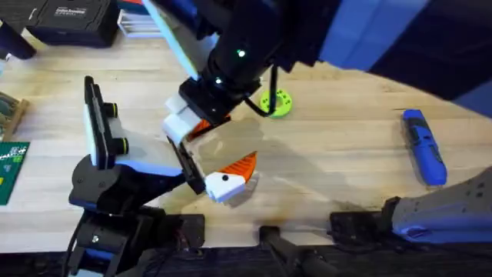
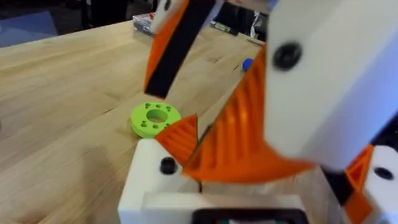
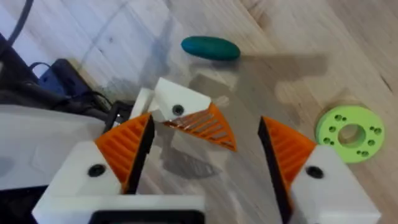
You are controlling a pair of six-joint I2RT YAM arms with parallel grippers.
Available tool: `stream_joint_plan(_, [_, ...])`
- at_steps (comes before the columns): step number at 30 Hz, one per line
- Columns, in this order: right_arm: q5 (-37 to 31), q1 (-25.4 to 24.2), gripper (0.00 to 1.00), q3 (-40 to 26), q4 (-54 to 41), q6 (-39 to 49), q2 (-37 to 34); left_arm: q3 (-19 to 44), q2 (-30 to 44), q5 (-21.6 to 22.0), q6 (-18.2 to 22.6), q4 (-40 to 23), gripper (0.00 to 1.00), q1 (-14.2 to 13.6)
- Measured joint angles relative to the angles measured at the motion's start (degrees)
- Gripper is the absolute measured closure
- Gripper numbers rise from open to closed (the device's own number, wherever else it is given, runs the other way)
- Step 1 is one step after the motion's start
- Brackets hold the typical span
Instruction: Pick up the gripper from the table and insert it into the empty holder that is missing its gripper. Then pick up a screw, insert it into the mounting hole, and use the screwdriver to tighten it. Finally, clean up the table by picking up the vegetable and placing it into the bucket.
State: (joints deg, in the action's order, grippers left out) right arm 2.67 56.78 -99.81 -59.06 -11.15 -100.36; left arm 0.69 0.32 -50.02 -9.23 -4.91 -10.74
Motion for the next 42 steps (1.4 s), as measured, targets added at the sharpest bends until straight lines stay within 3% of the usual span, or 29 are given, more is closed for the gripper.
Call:
stream_joint_plan(11, [1.3, -5.3, 0.007, 1.2, -4.2, -1.3, 8.6, 0.0, 0.0, 0.0, 0.0, 0.0, 0.015, 0.0])
stream_joint_plan(20, [1.5, -5.3, 0.007, 17.8, -0.9, -5.4, 22.2, 0.0, 0.0, 0.0, 0.1, 0.0, 0.015, 0.0])
stream_joint_plan(27, [1.8, -5.3, 0.007, 27.6, -0.4, -8.5, 37.6, 0.0, 0.0, 0.0, 0.1, 0.0, 0.015, 0.0])
stream_joint_plan(34, [5.4, -5.3, 0.007, 29.7, -2.3, -5.2, 48.5, 0.0, 0.0, 0.0, 0.2, 0.0, 0.015, 0.0])
stream_joint_plan(42, [9.3, -5.3, 0.007, 29.9, -2.7, 1.0, 51.0, 0.0, 0.0, 0.1, 1.9, 0.0, 0.015, 0.0])
